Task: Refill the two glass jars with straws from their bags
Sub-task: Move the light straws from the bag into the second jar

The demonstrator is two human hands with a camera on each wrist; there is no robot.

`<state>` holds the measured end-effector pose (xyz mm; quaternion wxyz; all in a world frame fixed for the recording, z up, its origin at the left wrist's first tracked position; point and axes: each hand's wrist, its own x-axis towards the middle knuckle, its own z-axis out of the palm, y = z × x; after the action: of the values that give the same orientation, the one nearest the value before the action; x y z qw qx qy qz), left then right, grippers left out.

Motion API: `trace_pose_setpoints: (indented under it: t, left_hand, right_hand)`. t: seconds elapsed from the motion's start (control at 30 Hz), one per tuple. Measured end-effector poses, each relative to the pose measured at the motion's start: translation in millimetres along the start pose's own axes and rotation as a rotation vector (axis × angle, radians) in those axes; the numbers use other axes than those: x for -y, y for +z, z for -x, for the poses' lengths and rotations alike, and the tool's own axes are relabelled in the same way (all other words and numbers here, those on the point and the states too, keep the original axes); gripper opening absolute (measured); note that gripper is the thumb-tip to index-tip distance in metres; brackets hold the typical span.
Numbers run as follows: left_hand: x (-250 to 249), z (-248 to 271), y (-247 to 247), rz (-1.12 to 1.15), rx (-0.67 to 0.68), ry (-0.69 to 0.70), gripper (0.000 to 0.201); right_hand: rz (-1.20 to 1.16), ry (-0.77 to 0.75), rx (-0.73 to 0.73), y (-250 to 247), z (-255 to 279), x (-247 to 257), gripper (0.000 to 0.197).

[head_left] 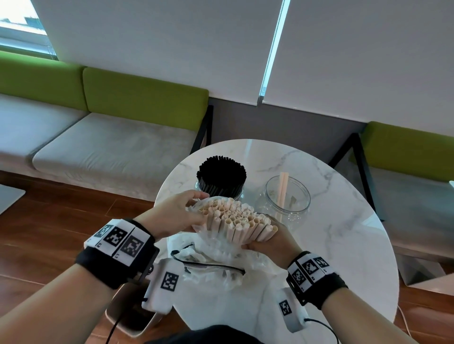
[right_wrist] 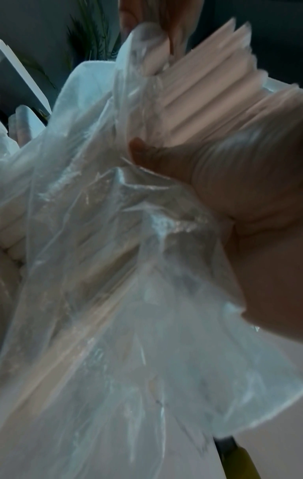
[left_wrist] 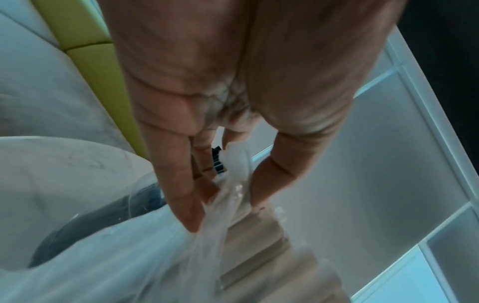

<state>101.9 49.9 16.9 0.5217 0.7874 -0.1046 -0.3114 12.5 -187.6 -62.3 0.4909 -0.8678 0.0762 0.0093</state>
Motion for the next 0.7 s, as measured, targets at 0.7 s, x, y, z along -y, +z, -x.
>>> trace_pose_setpoints:
  t: [0.7]
  left_hand:
    - [-1.5, -0.5, 8.1, 0.117, -0.067, -0.074, 0.027]
  right_hand:
    - [0.048, -0.009, -0.018, 0.3, 6.8, -1.0, 0.066]
